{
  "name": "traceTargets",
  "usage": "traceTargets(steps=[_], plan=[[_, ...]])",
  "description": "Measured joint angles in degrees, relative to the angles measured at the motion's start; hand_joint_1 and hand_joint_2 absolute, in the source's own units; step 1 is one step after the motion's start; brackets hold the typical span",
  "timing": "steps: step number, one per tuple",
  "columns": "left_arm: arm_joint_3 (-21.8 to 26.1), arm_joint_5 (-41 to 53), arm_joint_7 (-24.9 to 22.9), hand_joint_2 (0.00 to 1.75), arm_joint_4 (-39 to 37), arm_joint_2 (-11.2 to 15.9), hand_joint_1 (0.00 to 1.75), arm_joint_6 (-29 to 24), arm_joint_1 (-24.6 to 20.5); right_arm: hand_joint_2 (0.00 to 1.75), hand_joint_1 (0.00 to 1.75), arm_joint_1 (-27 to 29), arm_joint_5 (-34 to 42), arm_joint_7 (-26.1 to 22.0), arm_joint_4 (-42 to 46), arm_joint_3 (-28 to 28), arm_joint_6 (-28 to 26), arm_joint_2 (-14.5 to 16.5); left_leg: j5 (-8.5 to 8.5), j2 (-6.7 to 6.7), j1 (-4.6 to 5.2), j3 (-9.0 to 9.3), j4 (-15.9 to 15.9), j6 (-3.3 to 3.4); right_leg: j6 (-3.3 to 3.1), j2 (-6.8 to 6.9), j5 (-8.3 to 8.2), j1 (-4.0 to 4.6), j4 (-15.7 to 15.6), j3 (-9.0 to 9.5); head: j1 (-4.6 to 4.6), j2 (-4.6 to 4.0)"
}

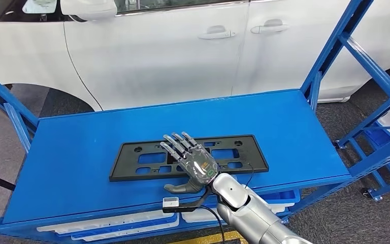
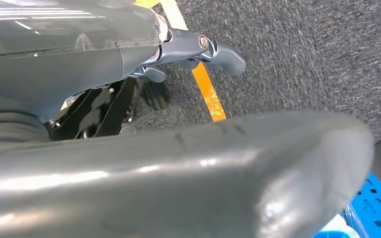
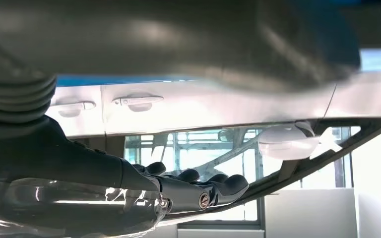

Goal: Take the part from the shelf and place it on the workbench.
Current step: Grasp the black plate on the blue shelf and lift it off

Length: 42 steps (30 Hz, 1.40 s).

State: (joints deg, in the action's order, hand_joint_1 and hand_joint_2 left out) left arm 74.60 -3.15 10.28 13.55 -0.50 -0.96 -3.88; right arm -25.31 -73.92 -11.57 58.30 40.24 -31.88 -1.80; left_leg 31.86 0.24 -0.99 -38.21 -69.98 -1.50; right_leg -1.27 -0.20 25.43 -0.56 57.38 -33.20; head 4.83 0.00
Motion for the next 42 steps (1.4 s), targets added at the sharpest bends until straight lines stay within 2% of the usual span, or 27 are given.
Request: traceTargets(steps=[1, 2, 3, 5, 6, 8, 11, 13, 15, 16, 17, 18, 21, 22, 23, 26, 27, 29, 31, 32, 33, 34, 36, 38, 39, 40, 42], plan=[[0.0, 0.0, 0.0, 0.0, 0.0, 0.0, 0.0, 0.0, 0.0, 1.75, 0.0, 0.1, -1.0, 0.6, -0.2, 0.1, -0.1, -0.1, 0.76, 0.0, -0.01, -1.32, -2.7, -0.08, -0.04, 0.01, 0.03, 0.04, 0.0, 0.03, 0.0, 0.0], [0.0, 0.0, 0.0, 0.0, 0.0, 0.0, 0.0, 0.1, 0.1, 1.75, 0.0, 0.2, -2.1, 1.2, -0.4, 0.1, -0.2, -0.2, 0.46, 0.0, -0.02, -1.76, -3.5, -0.11, -0.06, 0.0, 0.07, 0.07, 0.1, 0.06, 0.0, 0.0], [0.0, 0.0, 0.0, 0.0, 0.0, 0.0, 0.0, 0.1, 0.1, 1.75, 0.0, 0.3, -3.4, 1.9, -0.6, 0.2, -0.4, -0.3, -0.89, -0.01, -0.02, -1.13, -2.0, -0.07, -0.03, -0.05, 0.12, 0.08, 0.1, 0.12, 0.0, 0.0], [0.0, 0.0, 0.1, 0.0, 0.0, 0.1, 0.0, 0.3, 0.1, 1.75, 0.0, 0.4, -5.7, 3.1, -0.7, 0.2, -0.9, -0.4, -4.65, -0.02, -0.01, 2.3, 5.3, 0.23, 0.22, -0.16, 0.32, 0.14, 0.3, 0.26, 0.0, 0.0], [0.0, 0.0, 0.1, 0.0, 0.0, 0.1, 0.0, 0.4, 0.1, 1.75, 0.0, 0.4, -6.7, 3.4, -0.7, 0.2, -1.1, -0.5, -5.79, 0.01, 0.07, 3.89, 8.7, 0.5, 0.47, -0.23, 0.45, 0.25, 0.5, 0.23, 0.0, 0.0], [0.0, 0.0, 0.1, 0.0, 0.0, 0.2, 0.0, 0.6, 0.0, 1.75, 0.0, 0.5, -8.0, 3.8, -0.8, 0.2, -1.3, -0.8, -6.2, 0.07, 0.29, 5.16, 11.6, 1.07, 1.06, -0.29, 0.54, 0.41, 0.6, 0.06, 0.0, 0.0], [0.0, 0.0, 0.2, 0.0, 0.0, 0.2, 0.0, 0.8, 0.0, 1.75, 0.0, 0.5, -9.8, 4.4, -1.0, 0.0, -1.2, -1.2, -6.41, 0.05, 0.19, 5.26, 12.0, 2.07, 2.01, -0.28, 0.92, 0.36, 1.0, -0.1, 0.0, 0.0], [0.0, 0.0, 0.2, 0.0, 0.0, 0.2, 0.0, 0.9, 0.0, 1.75, 0.0, 0.6, -10.5, 4.7, -1.1, -0.2, -1.2, -1.6, -6.61, -0.05, 0.02, 5.39, 12.3, 2.7, 2.52, -0.19, 3.34, 0.27, 4.7, -1.71, 0.0, 0.0], [0.0, 0.0, 0.2, 0.0, 0.0, 0.2, 0.0, 1.0, 0.0, 1.75, 0.0, 0.8, -10.9, 4.7, -1.3, -0.3, -1.2, -2.0, -6.6, -0.08, 0.14, 5.3, 12.3, 3.04, 2.84, -0.12, 6.87, 0.2, 12.2, -5.28, 0.0, 0.0], [0.0, 0.0, 0.2, 0.0, 0.0, 0.2, 0.0, 1.0, 0.0, 1.75, 0.0, 0.9, -11.1, 4.8, -1.4, -0.4, -1.2, -2.1, -6.59, -0.08, 0.2, 5.29, 12.3, 3.09, 2.92, -0.12, 7.85, 0.18, 15.4, -6.88, 0.0, 0.0], [0.0, 0.0, 0.2, 0.0, 0.0, 0.2, 0.0, 1.0, 0.0, 1.75, 0.0, 1.0, -11.2, 4.8, -1.6, -0.5, -1.3, -2.3, -6.57, -0.08, 0.26, 5.31, 12.3, 3.13, 2.91, -0.12, 7.81, 0.18, 16.8, -7.69, 0.0, 0.0], [0.0, 0.0, 0.2, 0.0, 0.0, 0.2, 0.0, 1.0, 0.0, 1.75, 0.0, 1.0, -11.4, 5.0, -1.7, -0.7, -1.3, -2.3, -6.55, -0.07, 0.33, 5.4, 12.3, 3.13, 2.79, -0.12, 6.65, 0.2, 16.0, -7.39, 0.0, 0.0], [0.0, 0.0, 0.3, 0.0, 0.0, 0.2, 0.0, 1.0, 0.0, 1.75, 0.0, 0.4, -13.2, 6.2, -2.4, -1.3, -1.8, -2.4, -6.39, -0.02, 0.62, 5.76, 12.2, 2.92, 1.68, -0.09, 1.14, 0.56, 4.7, -1.98, 0.0, 0.0], [0.0, 0.0, 0.4, 0.0, 0.0, 0.1, 0.0, 1.0, 0.0, 1.75, 0.0, 0.0, -14.1, 7.1, -2.8, -1.4, -2.1, -2.4, -6.34, -0.01, 0.69, 5.78, 12.2, 2.73, 1.32, -0.06, 0.3, 0.75, 2.0, -0.7, 0.0, 0.0], [0.0, 0.0, 0.4, 0.0, 0.0, 0.1, 0.0, 1.0, -0.1, 1.75, 0.0, -0.3, -14.8, 8.2, -3.2, -1.5, -2.3, -2.4, -6.29, -0.01, 0.71, 5.78, 12.2, 2.5, 1.08, -0.04, 0.13, 0.95, 0.7, -0.12, 0.0, 0.0], [0.0, 0.0, 0.5, 0.0, 0.0, 0.1, 0.0, 1.0, -0.1, 1.75, 0.0, -1.4, -15.7, 12.6, -4.7, -1.1, -3.0, -2.4, -6.17, -0.01, 0.7, 5.91, 12.2, 1.61, 0.52, 0.01, -0.11, 0.89, -0.1, 0.15, -0.01, 0.0], [0.0, 0.0, 0.6, 0.0, 0.0, 0.1, 0.0, 1.0, -0.2, 1.75, 0.0, -1.9, -15.8, 13.8, -5.3, -1.0, -3.1, -2.4, -5.59, -0.02, 0.69, 5.65, 11.5, 1.32, 0.25, 0.08, -0.32, 0.69, -0.4, 0.36, -0.01, 0.0], [0.1, 0.0, 0.7, 0.0, 0.0, 0.2, 0.0, 1.0, -0.2, 1.75, 0.0, -2.7, -15.8, 15.3, -6.7, -0.7, -3.2, -2.5, -2.59, -0.04, 0.49, 3.48, 6.5, 0.87, -0.14, 0.24, -0.67, 0.39, -1.0, 0.63, -0.01, 0.0], [0.2, 0.0, 0.7, 0.0, 0.0, 0.3, 0.0, 1.0, -0.1, 1.75, 0.0, -3.2, -15.9, 15.9, -7.8, -0.6, -3.3, -2.6, 0.91, -0.05, 0.3, -0.04, -1.1, 0.48, -0.31, 0.25, -0.68, 0.37, -1.0, 0.55, 0.0, 0.0], [0.2, 0.0, 0.7, 0.0, 0.0, 0.3, 0.0, 1.0, -0.1, 1.75, 0.0, -3.4, -15.9, 16.1, -8.3, -0.6, -3.2, -2.6, 1.47, -0.06, 0.23, -1.14, -3.4, 0.34, -0.29, 0.24, -0.67, 0.37, -0.9, 0.52, 0.0, 0.0], [0.2, 0.0, 0.7, 0.0, 0.0, 0.3, 0.0, 1.0, 0.0, 1.75, 0.0, -3.6, -15.9, 16.2, -8.8, -0.6, -3.2, -2.6, 0.81, -0.06, 0.15, -1.18, -3.5, 0.24, -0.24, 0.22, -0.63, 0.35, -0.8, 0.51, 0.0, 0.0], [0.2, 0.0, 0.7, 0.0, 0.0, 0.3, 0.0, 1.0, 0.0, 1.75, 0.0, -3.8, -15.9, 16.3, -9.3, -0.7, -3.1, -2.6, -0.84, -0.07, 0.06, -0.09, -1.3, 0.18, -0.13, 0.19, -0.56, 0.32, -0.7, 0.53, 0.0, 0.0], [0.2, 0.0, 0.8, 0.0, 0.0, 0.4, 0.0, 1.0, -0.1, 1.75, 0.0, -4.5, -15.9, 16.4, -10.4, -0.9, -3.0, -2.6, -4.51, -0.09, -0.06, 3.81, 6.7, 0.27, 0.32, 0.13, -0.26, 0.39, -0.2, 0.51, 0.0, 0.0], [0.2, 0.0, 0.8, 0.0, 0.0, 0.5, 0.0, 1.0, -0.2, 1.75, 0.03, -5.3, -15.9, 16.4, -11.4, -1.4, -2.8, -2.6, -5.84, -0.01, 0.04, 6.02, 11.5, 0.91, 0.91, 0.02, -0.03, 0.61, 0.3, 0.32, -0.01, 0.0], [0.2, 0.0, 0.8, 0.0, 0.0, 0.5, 0.0, 1.1, -0.3, 1.75, 0.06, -5.6, -15.9, 16.3, -11.9, -1.6, -2.7, -2.6, -5.69, 0.04, 0.17, 6.12, 11.8, 1.33, 1.22, -0.03, -0.03, 0.7, 0.4, 0.24, -0.01, 0.0], [0.2, 0.0, 0.8, 0.0, 0.0, 0.5, 0.0, 1.1, -0.3, 1.75, 0.17, -5.8, -15.9, 16.2, -12.4, -1.7, -2.5, -2.6, -5.86, 0.09, 0.21, 6.1, 11.9, 1.77, 1.52, -0.09, -0.09, 0.68, 0.4, 0.2, -0.01, 0.0], [0.2, 0.0, 0.8, 0.0, 0.0, 0.5, 0.0, 1.1, -0.3, 1.75, 0.82, -6.1, -15.7, 15.8, -13.0, -2.2, -2.2, -2.6, -6.14, -0.01, 0.12, 6.1, 12.1, 2.47, 2.13, -0.08, 0.48, 0.5, 1.1, -0.03, 0.0, 0.0]])
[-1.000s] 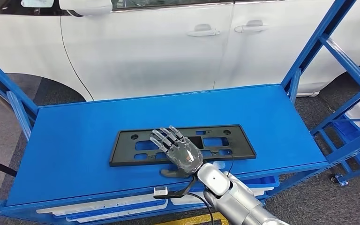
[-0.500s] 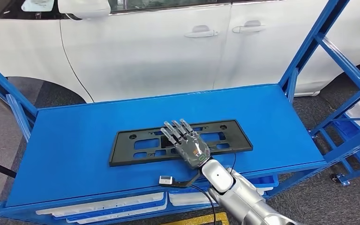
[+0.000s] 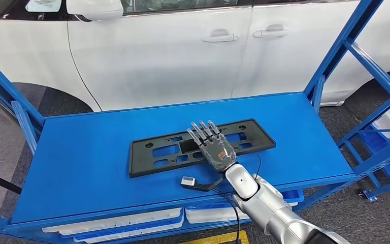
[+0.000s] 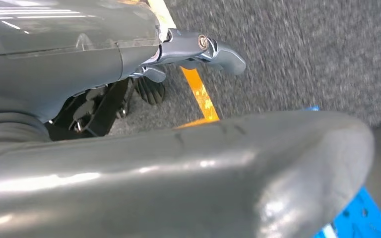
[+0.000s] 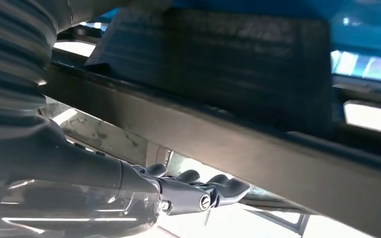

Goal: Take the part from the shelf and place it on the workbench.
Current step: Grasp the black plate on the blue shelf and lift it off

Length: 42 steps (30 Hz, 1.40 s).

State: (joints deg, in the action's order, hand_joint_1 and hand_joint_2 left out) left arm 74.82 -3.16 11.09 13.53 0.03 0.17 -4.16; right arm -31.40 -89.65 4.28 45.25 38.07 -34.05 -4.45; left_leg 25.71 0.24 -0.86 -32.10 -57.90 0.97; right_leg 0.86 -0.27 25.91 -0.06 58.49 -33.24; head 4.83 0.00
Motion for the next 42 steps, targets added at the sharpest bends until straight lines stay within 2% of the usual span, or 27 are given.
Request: traceTargets(steps=[2, 4, 5, 6, 7, 9, 11, 13, 16, 17, 19, 20, 21, 22, 23, 24, 26, 29, 31, 32, 34, 35, 36, 37, 38, 40, 42], plan=[[0.0, 0.0, 0.1, 0.0, 0.0, 0.0, 0.0, 0.1, -0.1, 1.75, 1.53, -0.1, 0.2, -0.4, -0.6, -0.4, 0.2, 0.0, -0.26, -0.14, -0.12, -0.13, 0.2, 0.54, 0.54, 0.05, 2.93, -0.2, 4.5, -1.96, 0.0, 0.0], [0.0, 0.0, 0.1, 0.0, 0.0, 0.1, 0.0, 0.3, -0.1, 1.75, 1.69, 0.0, 0.3, -0.8, -1.3, -0.7, 0.2, 0.0, -0.34, -0.2, -0.05, -0.45, 0.1, 0.75, 0.9, 0.08, 6.79, -0.29, 12.3, -5.61, 0.0, 0.0], [0.0, 0.0, 0.1, 0.0, 0.0, 0.1, 0.0, 0.4, -0.1, 1.75, 1.72, 0.2, 0.3, -1.1, -1.6, -0.9, 0.2, 0.0, -0.36, -0.21, -0.01, -0.55, 0.1, 0.79, 0.95, 0.08, 7.72, -0.3, 15.2, -6.96, 0.0, 0.0], [0.0, 0.0, 0.1, 0.0, 0.0, 0.1, 0.0, 0.4, -0.1, 1.75, 1.73, 0.3, 0.3, -1.2, -1.8, -0.9, 0.2, 0.0, -0.38, -0.2, 0.04, -0.59, 0.1, 0.8, 0.9, 0.08, 7.46, -0.3, 16.0, -7.31, 0.0, 0.0], [0.0, 0.0, 0.1, 0.0, 0.0, 0.1, 0.0, 0.5, -0.1, 1.75, 1.74, 0.4, 0.3, -1.4, -1.9, -1.0, 0.2, 0.0, -0.38, -0.18, 0.1, -0.53, 0.1, 0.8, 0.7, 0.08, 6.04, -0.28, 14.3, -6.41, 0.0, 0.0], [0.0, 0.0, 0.1, 0.0, 0.0, 0.2, 0.0, 0.5, -0.1, 1.75, 1.75, 0.5, 0.3, -1.7, -2.1, -1.3, 0.3, 0.0, -0.36, -0.15, 0.23, -0.32, 0.1, 0.73, -0.13, 0.06, 2.12, -0.05, 6.2, -2.3, 0.0, 0.0], [0.0, 0.0, 0.2, 0.0, 0.0, 0.1, 0.0, 0.5, -0.2, 1.75, 1.75, 0.5, 0.3, -2.1, -2.1, -1.7, 0.6, 0.0, -0.35, -0.11, 0.41, -0.36, 0.1, 0.32, -0.86, 0.11, 0.17, 0.32, 0.1, 0.52, 0.0, 0.0], [0.0, 0.0, 0.2, 0.0, 0.0, 0.1, 0.0, 0.5, -0.3, 1.75, 1.75, 0.6, 0.3, -2.6, -2.1, -1.9, 0.9, 0.0, -0.43, -0.1, 0.43, -0.47, 0.2, -0.33, -1.16, 0.17, 0.07, 0.56, -0.9, 0.76, 0.0, 0.0], [0.0, 0.0, 0.3, 0.0, 0.0, 0.1, 0.0, 0.7, -0.3, 1.75, 1.75, 0.6, 0.3, -3.1, -2.1, -2.2, 1.2, 0.2, 0.67, -0.13, 0.48, -1.03, -1.2, -1.21, -1.85, 0.32, -0.57, 0.02, -2.0, 1.25, -0.01, 0.0], [0.0, 0.0, 0.4, 0.0, 0.0, 0.2, 0.0, 0.7, -0.3, 1.75, 1.75, 0.6, 0.2, -3.3, -2.1, -2.3, 1.3, 0.3, 2.15, -0.13, 0.46, -2.11, -3.6, -1.44, -2.05, 0.42, -0.75, -0.18, -2.4, 1.42, -0.01, 0.0], [0.0, 0.0, 0.7, 0.0, 0.0, 0.3, 0.0, 1.0, -0.2, 1.75, 1.75, 0.7, 0.2, -3.7, -2.1, -2.3, 1.3, 0.3, 5.88, -0.12, 0.23, -5.64, -11.3, -1.85, -2.28, 0.52, -0.78, -0.15, -2.4, 1.42, 0.0, 0.0], [0.0, 0.0, 1.0, 0.44, 0.0, 0.3, 0.0, 1.3, -0.2, 1.75, 1.75, 0.7, 0.2, -3.9, -2.1, -2.3, 1.3, 0.4, 6.98, -0.13, 0.14, -7.24, -14.6, -2.06, -2.3, 0.53, -0.75, -0.14, -2.4, 1.4, 0.0, 0.0], [0.0, 0.0, 1.6, 0.87, 0.0, 0.3, 0.0, 1.7, -0.1, 1.75, 1.75, 0.8, 0.2, -4.1, -2.1, -2.3, 1.3, 0.4, 6.93, -0.13, 0.04, -7.99, -16.1, -2.24, -2.29, 0.52, -0.7, -0.14, -2.3, 1.4, 0.0, 0.0], [0.0, 0.0, 2.4, 1.31, 0.0, 0.3, 0.0, 2.0, -0.1, 1.75, 1.75, 0.8, 0.2, -4.2, -2.1, -2.3, 1.3, 0.4, 5.78, -0.14, -0.08, -7.66, -15.2, -2.37, -2.23, 0.5, -0.61, -0.16, -2.2, 1.43, 0.0, 0.0], [0.0, 0.0, 3.3, 1.75, 0.0, 0.3, 0.0, 2.5, -0.1, 1.75, 1.75, 0.8, 0.2, -4.2, -2.1, -2.4, 1.3, 0.4, 3.73, -0.16, -0.22, -6.19, -12.0, -2.45, -2.1, 0.48, -0.44, -0.19, -1.9, 1.47, 0.0, 0.0], [0.0, 0.0, 4.4, 1.75, 0.0, 0.3, 0.0, 2.9, -0.1, 1.75, 1.75, 0.8, 0.2, -4.3, -2.1, -2.5, 1.3, 0.4, 1.75, -0.2, -0.35, -4.23, -7.8, -2.48, -1.89, 0.46, -0.21, -0.21, -1.6, 1.47, 0.0, 0.0], [-0.1, 0.0, 6.0, 1.75, 0.0, 0.4, 0.0, 3.4, -0.1, 1.75, 1.75, 0.7, 0.2, -4.4, -2.1, -2.9, 1.3, 0.4, -0.3, -0.18, -0.3, -1.23, -1.5, -2.05, -1.33, 0.37, 0.26, -0.02, -0.9, 1.3, 0.0, 0.0], [-0.1, 0.0, 6.4, 1.75, 0.0, 0.4, 0.0, 3.3, -0.2, 1.75, 1.75, 0.7, 0.1, -4.6, -2.1, -3.4, 1.3, 0.4, -0.3, -0.08, -0.14, -0.76, -0.3, -0.85, -0.55, 0.26, 0.35, 0.15, -0.8, 1.13, 0.0, 0.0], [-0.1, 0.0, 6.0, 1.75, 0.0, 0.3, 0.0, 3.0, -0.2, 1.75, 1.75, 0.7, 0.1, -4.9, -2.1, -3.7, 1.3, 0.4, -0.53, -0.16, -0.25, -0.72, -0.1, -0.15, 0.06, 0.25, 1.42, -0.04, 0.5, 0.62, 0.0, 0.0], [-0.1, 0.0, 5.7, 1.75, 0.0, 0.3, 0.0, 2.9, -0.2, 1.75, 1.75, 0.8, 0.1, -5.0, -2.1, -3.8, 1.3, 0.4, -0.64, -0.21, -0.35, -0.74, 0.1, 0.15, 0.35, 0.25, 2.84, -0.14, 2.7, -0.35, 0.0, 0.0], [-0.1, 0.0, 5.5, 1.75, 0.0, 0.3, 0.0, 2.9, -0.3, 1.75, 1.75, 1.1, 1.3, -6.2, -2.0, -4.2, 1.0, 0.4, -0.7, -0.25, -0.35, -0.91, 0.1, 0.46, 0.75, 0.27, 6.63, -0.29, 10.1, -3.84, 0.0, 0.0], [-0.1, 0.0, 5.5, 1.75, 0.0, 0.3, 0.0, 2.9, -0.3, 1.75, 1.75, 1.5, 2.9, -7.5, -1.9, -4.5, 0.7, 0.4, -0.69, -0.24, -0.34, -0.96, 0.1, 0.5, 0.86, 0.27, 7.92, -0.33, 13.7, -5.62, 0.0, 0.0], [-0.1, 0.0, 5.5, 1.75, 0.0, 0.3, 0.0, 2.9, -0.2, 1.75, 1.75, 1.9, 5.4, -9.6, -1.5, -4.9, 0.5, 0.4, -0.68, -0.21, -0.33, -0.94, 0.1, 0.5, 0.9, 0.27, 8.18, -0.35, 15.7, -6.69, 0.0, 0.0], [-0.1, 0.0, 5.4, 1.75, 0.0, 0.3, 0.0, 2.9, -0.2, 1.75, 1.75, 2.3, 9.0, -12.4, -0.8, -5.5, 0.3, 0.4, -0.64, -0.18, -0.33, -0.85, 0.0, 0.47, 0.85, 0.27, 7.22, -0.36, 15.5, -6.67, 0.0, 0.0], [-0.1, 0.0, 5.2, 1.75, 0.0, 0.3, 0.0, 3.0, -0.2, 1.75, 1.75, 2.8, 13.6, -15.9, 0.4, -6.1, 0.2, 0.4, -0.58, -0.15, -0.33, -0.69, 0.0, 0.39, 0.68, 0.26, 5.34, -0.35, 12.9, -5.55, 0.0, 0.0], [-0.1, 0.0, 5.1, 1.75, 0.0, 0.3, 0.0, 3.4, -0.2, 1.75, 1.75, 3.5, 26.1, -24.6, 4.6, -7.8, 0.4, 0.3, -0.36, -0.2, -0.28, -0.35, 0.0, 0.08, 0.03, 0.23, 1.34, -0.15, 4.7, -1.72, 0.0, 0.0], [-0.1, 0.0, 5.5, 1.75, 0.0, 0.3, 0.0, 4.0, -0.4, 1.75, 1.75, 4.5, 41.6, -33.4, 11.0, -10.0, 1.5, 0.1, -0.17, -0.29, -0.2, -0.2, -0.1, -0.46, -0.54, 0.21, -0.11, 0.23, -0.3, 0.47, 0.0, 0.0]])
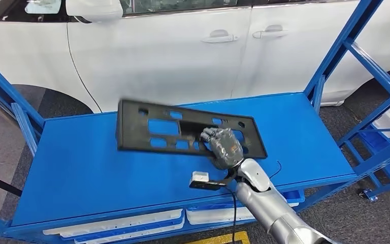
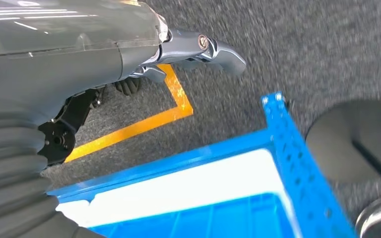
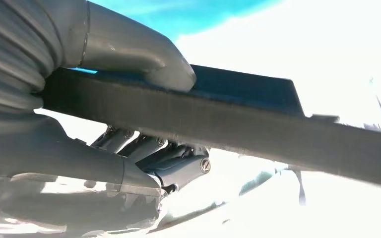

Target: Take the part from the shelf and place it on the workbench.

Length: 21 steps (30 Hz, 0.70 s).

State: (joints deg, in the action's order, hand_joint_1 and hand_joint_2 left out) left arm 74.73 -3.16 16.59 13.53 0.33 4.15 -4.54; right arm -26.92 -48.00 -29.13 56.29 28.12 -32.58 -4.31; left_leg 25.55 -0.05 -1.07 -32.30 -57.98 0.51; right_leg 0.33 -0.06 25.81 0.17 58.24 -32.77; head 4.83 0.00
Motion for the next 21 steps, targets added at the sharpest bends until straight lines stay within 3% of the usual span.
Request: traceTargets(steps=[2, 4, 6, 8, 9, 10, 11, 13, 15, 17, 19, 21], plan=[[0.0, 0.0, 0.7, 1.75, 0.0, 0.0, 0.0, 0.6, -0.1, 1.75, 1.75, 1.7, 15.8, -6.3, 7.6, -2.2, 2.6, -0.4, 0.04, -0.02, 0.03, 0.1, 0.2, -0.66, -0.4, 0.03, 0.08, 0.2, -0.6, 0.16, 0.0, 0.0], [0.0, 0.0, 1.5, 1.75, 0.0, 0.0, 0.0, 1.1, 0.0, 1.75, 1.75, 3.8, 29.3, -9.2, 16.2, -3.4, 7.4, -1.3, 0.8, 0.03, -0.02, -0.26, -0.7, -1.21, -1.0, 0.22, -0.2, -0.1, -1.0, 0.25, 0.0, 0.0], [0.1, 0.0, 2.3, 1.75, 0.0, 0.0, 0.0, 1.6, 0.1, 1.75, 1.75, 5.4, 38.8, -10.3, 25.6, -4.0, 13.0, -2.2, 3.87, 0.07, -0.12, -2.3, -5.4, -1.6, -1.56, 0.38, -0.46, -0.41, -1.3, 0.18, 0.0, 0.0], [0.2, 0.0, 2.7, 1.75, 0.0, 0.0, 0.0, 1.8, 0.2, 1.75, 1.75, 6.5, 44.1, -10.7, 34.3, -4.7, 19.3, -2.6, 7.67, 0.06, -0.18, -5.67, -13.1, -1.93, -1.81, 0.35, -0.43, -0.34, -1.2, 0.02, 0.0, 0.0], [0.2, 0.0, 2.8, 1.75, 0.0, 0.0, 0.0, 1.8, 0.2, 1.75, 1.75, 7.0, 45.8, -10.9, 38.2, -5.1, 22.8, -2.6, 8.46, 0.06, -0.19, -6.93, -15.9, -2.04, -1.85, 0.33, -0.36, -0.28, -1.1, 0.03, 0.0, 0.0], [0.3, 0.0, 3.0, 1.75, 0.0, -0.1, 0.0, 1.8, 0.2, 1.75, 1.75, 7.6, 47.1, -10.9, 41.8, -5.5, 26.1, -2.6, 7.96, 0.06, -0.19, -7.22, -16.5, -2.06, -1.86, 0.31, -0.25, -0.24, -1.0, 0.1, 0.0, 0.0], [0.3, 0.0, 3.0, 1.75, 0.0, -0.1, 0.0, 1.8, 0.2, 1.75, 1.75, 8.1, 48.0, -11.0, 44.8, -5.8, 28.8, -2.6, 6.41, 0.05, -0.19, -6.51, -14.9, -1.99, -1.82, 0.29, -0.09, -0.2, -0.9, 0.24, 0.0, 0.0], [0.4, 0.0, 3.3, 1.75, 0.0, -0.2, 0.0, 1.8, 0.1, 1.75, 1.75, 8.9, 50.0, -11.0, 49.9, -6.4, 33.4, -2.3, 2.21, 0.03, -0.1, -3.01, -7.2, -1.55, -1.56, 0.29, 0.36, -0.09, -0.7, 0.59, 0.0, 0.0], [0.8, 0.0, 3.8, 1.75, 0.0, -0.2, 0.0, 1.8, 0.1, 1.75, 1.75, 10.0, 53.4, -11.0, 53.8, -7.9, 41.2, -1.1, 0.4, 0.04, 0.15, -0.55, -1.4, -0.98, -1.13, 0.29, 0.66, 0.12, -0.3, 0.5, 0.0, 0.0], [1.1, 0.0, 4.1, 1.75, 0.0, -0.3, 0.0, 1.8, 0.2, 1.75, 1.75, 11.2, 57.4, -10.9, 55.7, -9.2, 50.4, 0.2, 0.46, 0.07, 0.38, -0.31, -0.4, -0.52, -0.65, 0.26, 0.54, 0.18, -0.2, 0.2, 0.01, 0.0], [1.2, 0.0, 4.1, 1.75, 0.0, -0.5, 0.0, 1.5, 0.1, 1.75, 1.75, 12.0, 60.4, -10.3, 56.0, -9.1, 55.4, 0.7, 0.04, 0.0, 0.12, -0.32, -0.1, 0.1, -0.1, 0.17, 1.08, 0.12, 0.3, 0.0, 0.01, 0.0], [1.2, 0.0, 4.1, 1.75, 0.0, -0.6, 0.0, 1.2, -0.1, 1.75, 1.75, 12.4, 61.6, -9.5, 56.0, -8.4, 56.3, 0.6, -0.41, -0.08, -0.16, -0.46, 0.3, 0.73, 0.51, 0.06, 3.97, -0.03, 4.2, -1.64, 0.0, 0.0]])
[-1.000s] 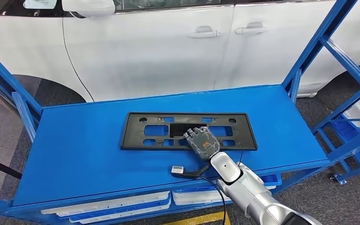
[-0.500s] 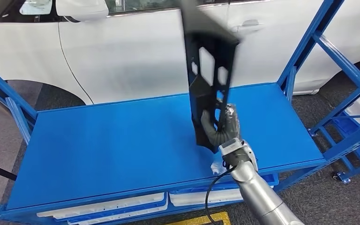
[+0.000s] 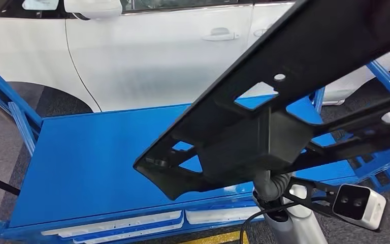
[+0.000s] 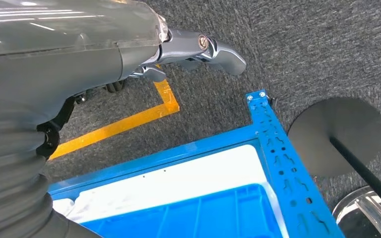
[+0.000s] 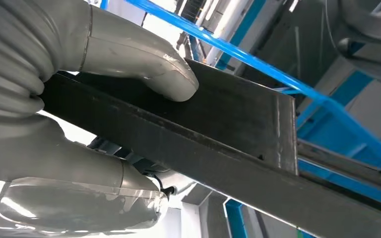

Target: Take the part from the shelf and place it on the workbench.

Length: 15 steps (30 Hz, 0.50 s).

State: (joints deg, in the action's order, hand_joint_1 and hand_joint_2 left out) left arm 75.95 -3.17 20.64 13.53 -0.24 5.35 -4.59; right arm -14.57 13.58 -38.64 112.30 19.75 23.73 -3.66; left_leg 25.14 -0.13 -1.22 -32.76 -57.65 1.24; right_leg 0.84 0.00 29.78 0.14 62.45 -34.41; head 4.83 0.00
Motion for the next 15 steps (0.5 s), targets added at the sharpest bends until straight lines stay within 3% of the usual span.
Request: traceTargets(steps=[2, 3, 4, 5, 7, 9, 13, 15], plan=[[0.0, 0.0, -0.2, 1.75, 0.0, 0.0, 0.0, -0.3, -0.1, 1.75, 1.75, 0.7, -0.1, 0.1, -0.1, 0.8, -0.1, -0.1, -0.27, -0.01, 0.07, -0.42, 0.0, 0.26, 0.53, -0.01, 3.94, -0.31, 7.5, -3.2, 0.0, 0.0], [0.0, 0.0, -0.3, 1.75, 0.0, 0.0, 0.0, -0.4, -0.1, 1.75, 1.75, 1.2, -0.3, 0.0, -0.2, 1.2, -0.1, -0.2, -0.38, -0.01, 0.09, -0.64, 0.0, 0.27, 0.71, -0.01, 5.06, -0.45, 10.5, -4.45, 0.0, 0.0], [0.0, 0.0, -0.4, 1.75, 0.0, 0.0, 0.0, -0.5, -0.1, 1.75, 1.75, 1.7, -0.6, -0.1, -0.3, 1.6, -0.2, -0.3, -0.49, 0.0, 0.1, -0.83, -0.1, 0.23, 0.84, -0.01, 5.08, -0.59, 11.7, -4.79, 0.0, 0.0], [0.0, 0.0, -0.5, 1.75, 0.0, 0.0, 0.0, -0.5, -0.1, 1.75, 1.75, 2.1, -0.7, -0.2, -0.5, 1.9, -0.2, -0.4, -0.59, 0.01, 0.1, -1.02, -0.2, 0.15, 0.88, 0.0, 4.04, -0.73, 10.6, -4.01, 0.0, 0.0], [0.0, 0.0, -0.7, 1.75, 0.0, -0.1, 0.0, -0.7, -0.1, 1.75, 1.75, 2.3, -0.8, -0.3, -0.6, 2.3, -0.1, -0.6, -0.76, 0.05, 0.1, -1.3, -0.5, -0.09, 0.72, -0.02, 0.55, -0.92, 3.1, 0.14, 0.0, 0.0], [0.0, 0.0, -0.9, 1.75, 0.0, -0.2, 0.0, -1.2, -0.2, 1.75, 1.75, 2.4, -0.3, -0.3, -0.6, 2.7, 0.2, -0.6, -1.01, 0.09, 0.27, -1.58, -0.8, -0.67, 0.27, -0.07, -1.43, -0.7, -3.0, 3.26, 0.0, 0.0], [0.3, 0.0, -1.6, 1.75, 0.0, -0.2, 0.0, -2.1, -0.3, 1.75, 1.75, 2.3, 1.2, 0.9, -1.0, 3.5, 0.7, -0.6, -1.36, 0.12, 0.35, -2.16, -0.9, -2.17, -1.11, -0.07, -2.47, -0.52, -4.3, 3.04, 0.0, 0.0], [0.5, 0.0, -2.1, 1.75, 0.0, -0.3, 0.0, -2.6, -0.3, 1.75, 1.75, 1.9, 2.5, 1.7, -1.3, 3.9, 0.4, -0.5, 1.51, 0.14, 0.22, -3.47, -4.0, -2.61, -1.99, 0.18, -3.31, -0.72, -4.7, 2.45, 0.0, 0.0]])
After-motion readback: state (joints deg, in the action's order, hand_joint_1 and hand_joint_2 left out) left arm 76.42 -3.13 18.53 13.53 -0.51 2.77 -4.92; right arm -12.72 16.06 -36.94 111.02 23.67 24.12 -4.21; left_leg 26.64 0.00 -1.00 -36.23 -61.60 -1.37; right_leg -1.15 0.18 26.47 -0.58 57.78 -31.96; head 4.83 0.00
